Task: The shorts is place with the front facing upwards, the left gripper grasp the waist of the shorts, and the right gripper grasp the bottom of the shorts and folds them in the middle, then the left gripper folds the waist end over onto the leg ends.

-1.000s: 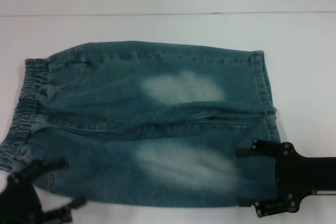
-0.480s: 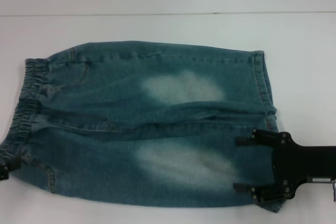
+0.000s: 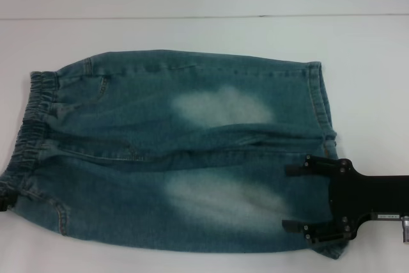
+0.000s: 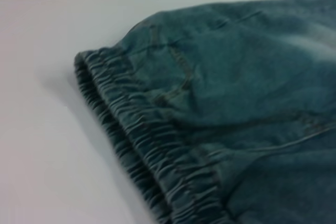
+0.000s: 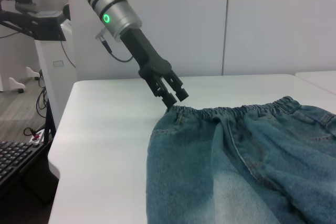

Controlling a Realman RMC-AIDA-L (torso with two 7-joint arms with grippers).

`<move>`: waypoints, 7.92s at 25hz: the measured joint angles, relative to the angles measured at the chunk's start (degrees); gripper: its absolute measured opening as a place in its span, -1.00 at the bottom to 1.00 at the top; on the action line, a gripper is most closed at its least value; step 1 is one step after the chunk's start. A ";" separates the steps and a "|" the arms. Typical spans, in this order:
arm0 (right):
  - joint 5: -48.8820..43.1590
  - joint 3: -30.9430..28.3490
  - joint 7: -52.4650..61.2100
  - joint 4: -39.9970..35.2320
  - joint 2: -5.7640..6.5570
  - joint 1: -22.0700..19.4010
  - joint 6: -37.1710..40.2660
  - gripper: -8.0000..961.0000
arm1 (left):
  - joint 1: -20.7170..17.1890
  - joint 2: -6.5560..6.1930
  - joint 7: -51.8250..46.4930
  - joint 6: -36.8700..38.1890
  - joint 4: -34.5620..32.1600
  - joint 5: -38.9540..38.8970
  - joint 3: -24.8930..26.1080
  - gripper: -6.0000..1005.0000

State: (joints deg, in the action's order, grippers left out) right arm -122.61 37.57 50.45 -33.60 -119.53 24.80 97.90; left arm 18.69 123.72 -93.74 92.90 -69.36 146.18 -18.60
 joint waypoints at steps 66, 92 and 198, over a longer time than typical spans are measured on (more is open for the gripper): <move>-18.62 0.32 40.83 -26.39 0.99 3.58 15.17 0.97 | 1.57 0.11 -5.03 0.28 0.36 2.25 -4.90 -0.89; -31.10 7.91 42.52 -23.72 0.04 4.44 8.69 0.97 | 1.95 0.05 -5.05 -0.34 1.08 2.36 -5.59 -0.89; 4.10 3.03 25.95 -14.11 -0.02 8.67 -37.96 -0.91 | 8.69 -0.86 -6.68 -24.83 6.76 -13.06 -7.22 -0.87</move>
State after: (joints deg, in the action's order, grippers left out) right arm -118.51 40.60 76.41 -47.71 -119.54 33.47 59.94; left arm 27.38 122.86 -100.42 68.07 -62.60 133.12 -25.82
